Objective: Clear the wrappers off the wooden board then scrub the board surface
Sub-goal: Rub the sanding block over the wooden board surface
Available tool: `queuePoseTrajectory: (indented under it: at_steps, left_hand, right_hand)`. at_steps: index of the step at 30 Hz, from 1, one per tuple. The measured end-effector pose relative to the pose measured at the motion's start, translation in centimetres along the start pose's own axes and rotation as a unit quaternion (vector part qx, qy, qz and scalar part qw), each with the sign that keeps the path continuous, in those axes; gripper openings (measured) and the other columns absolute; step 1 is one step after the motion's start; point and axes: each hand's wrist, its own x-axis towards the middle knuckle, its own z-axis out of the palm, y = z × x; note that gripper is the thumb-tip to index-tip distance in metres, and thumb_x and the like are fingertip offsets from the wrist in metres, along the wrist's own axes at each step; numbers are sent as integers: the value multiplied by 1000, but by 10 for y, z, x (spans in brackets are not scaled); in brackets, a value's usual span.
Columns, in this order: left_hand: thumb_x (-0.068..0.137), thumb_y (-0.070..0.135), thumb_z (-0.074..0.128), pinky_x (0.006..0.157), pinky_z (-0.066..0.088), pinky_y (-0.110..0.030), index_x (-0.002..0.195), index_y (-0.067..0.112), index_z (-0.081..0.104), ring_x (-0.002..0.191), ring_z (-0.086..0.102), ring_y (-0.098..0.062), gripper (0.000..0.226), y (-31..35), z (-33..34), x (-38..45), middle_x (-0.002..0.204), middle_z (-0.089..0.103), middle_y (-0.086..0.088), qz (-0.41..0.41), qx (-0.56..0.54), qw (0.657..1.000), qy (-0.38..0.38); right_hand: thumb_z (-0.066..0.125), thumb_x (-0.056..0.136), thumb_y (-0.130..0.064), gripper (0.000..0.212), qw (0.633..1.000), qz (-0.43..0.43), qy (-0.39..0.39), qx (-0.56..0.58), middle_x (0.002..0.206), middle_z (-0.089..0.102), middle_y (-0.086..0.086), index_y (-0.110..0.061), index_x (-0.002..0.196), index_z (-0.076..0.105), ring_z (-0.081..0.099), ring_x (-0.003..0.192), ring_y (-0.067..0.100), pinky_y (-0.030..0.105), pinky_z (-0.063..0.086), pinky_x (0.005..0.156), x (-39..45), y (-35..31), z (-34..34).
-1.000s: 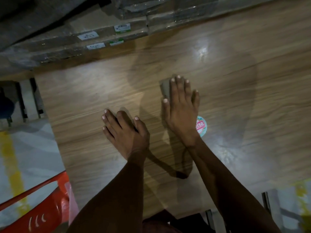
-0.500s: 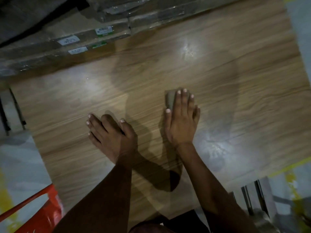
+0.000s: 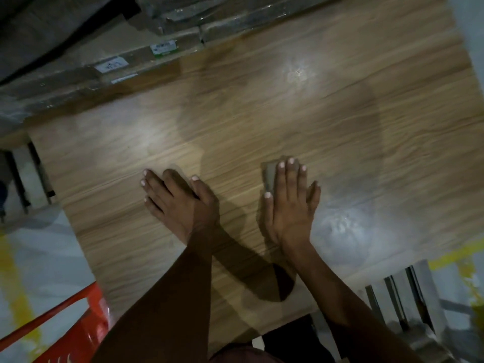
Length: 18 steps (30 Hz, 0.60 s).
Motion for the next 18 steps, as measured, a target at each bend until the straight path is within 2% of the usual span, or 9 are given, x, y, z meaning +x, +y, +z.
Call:
queuePoseTrajectory:
  at_steps: [2,4,8,9,11,15,16,18]
  left_hand:
    - [96,43,48,125,18,-51,146,16,43,156,19,-31,57,0,-1,0,168,24,-13,0,-3,1000,3]
    - [96,43,48,125,18,-51,146,16,43,156,19,-32,57,1,-1,-1,167,24,-14,3,-5,1000,8]
    - [97,44,44,125,18,-51,147,13,42,156,18,-32,59,1,-3,-1,168,23,-15,11,-3,1000,3]
    - [97,44,44,125,19,-51,147,13,42,156,20,-33,58,1,-3,-1,167,25,-15,15,-2,1000,8]
    - [97,44,45,124,21,-51,146,14,44,155,23,-32,57,2,-2,-1,166,28,-15,9,-4,1000,23]
    - [97,43,42,123,23,-51,146,12,43,154,25,-34,58,2,-1,-4,165,31,-17,14,-9,999,35]
    - [98,43,41,123,22,-51,147,11,42,154,25,-34,59,1,-1,-4,165,30,-17,15,-8,999,34]
    - [98,43,40,123,21,-52,149,11,40,155,23,-34,60,1,1,-4,166,28,-17,16,-4,999,31]
  right_hand:
    - [26,105,-43,65,997,-77,-8,-10,172,11,3,-17,164,21,13,159,28,60,17,122,-11,1,0]
    - [27,104,-43,65,996,-90,-8,-15,172,14,2,-19,164,22,16,159,27,59,20,121,-11,11,-1]
    - [30,105,-42,64,994,100,32,-1,172,17,3,-19,164,22,18,158,27,57,23,120,-1,31,-5]
    - [31,105,-41,64,992,120,35,4,172,16,4,-18,164,21,17,158,28,58,23,120,-2,29,-4]
    - [31,104,-41,66,996,85,20,-3,172,13,5,-17,164,17,15,158,30,58,22,119,-14,21,-1]
    - [37,104,-41,67,993,-106,-22,-35,173,10,3,-19,164,19,14,159,26,58,23,120,-53,23,0]
    - [37,104,-42,66,992,-117,-18,-43,173,12,2,-20,164,20,16,159,25,58,24,119,-56,32,0]
    - [34,104,-42,65,998,-57,-1,-41,172,15,-1,-22,164,21,19,158,24,57,24,119,-56,50,-2]
